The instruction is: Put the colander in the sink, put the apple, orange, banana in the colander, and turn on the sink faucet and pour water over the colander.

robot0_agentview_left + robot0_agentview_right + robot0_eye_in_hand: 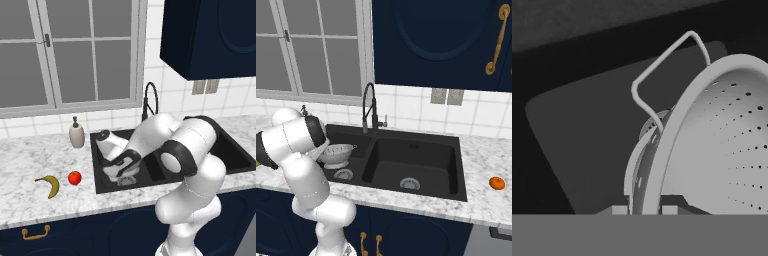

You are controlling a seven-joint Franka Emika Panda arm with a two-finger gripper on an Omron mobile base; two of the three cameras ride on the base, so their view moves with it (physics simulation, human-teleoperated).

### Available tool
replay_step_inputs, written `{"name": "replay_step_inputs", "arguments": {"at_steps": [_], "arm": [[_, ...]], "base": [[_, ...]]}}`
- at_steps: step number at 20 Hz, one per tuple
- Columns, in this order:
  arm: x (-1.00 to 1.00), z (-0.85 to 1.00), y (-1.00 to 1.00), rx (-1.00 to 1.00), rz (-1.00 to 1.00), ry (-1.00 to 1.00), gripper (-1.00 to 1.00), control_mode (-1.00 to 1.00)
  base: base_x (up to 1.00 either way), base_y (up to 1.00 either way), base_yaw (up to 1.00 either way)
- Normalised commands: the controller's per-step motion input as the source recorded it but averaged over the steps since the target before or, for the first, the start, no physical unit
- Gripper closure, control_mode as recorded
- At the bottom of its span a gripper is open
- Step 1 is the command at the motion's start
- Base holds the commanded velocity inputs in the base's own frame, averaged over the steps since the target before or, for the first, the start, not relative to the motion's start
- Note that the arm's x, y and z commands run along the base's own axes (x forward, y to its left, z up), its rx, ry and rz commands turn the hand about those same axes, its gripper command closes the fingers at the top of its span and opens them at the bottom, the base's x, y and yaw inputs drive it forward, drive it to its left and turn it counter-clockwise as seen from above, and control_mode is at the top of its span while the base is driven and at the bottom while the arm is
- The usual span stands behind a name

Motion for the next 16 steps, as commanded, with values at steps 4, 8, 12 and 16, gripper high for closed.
{"name": "replay_step_inputs", "arguments": {"at_steps": [4, 8, 12, 16], "arm": [[0.24, -0.47, 0.00, -0.01, -0.03, 0.00, 1.00, -1.00], [0.23, -0.46, 0.00, -0.02, -0.02, -0.02, 1.00, -1.00], [0.29, -0.46, 0.00, -0.02, -0.01, -0.06, 1.00, -1.00], [0.34, -0.38, 0.00, -0.01, 0.00, -0.08, 1.00, -1.00]], "base": [[0.00, 0.00, 0.00], [0.00, 0.00, 0.00], [0.00, 0.00, 0.00], [0.00, 0.00, 0.00]]}}
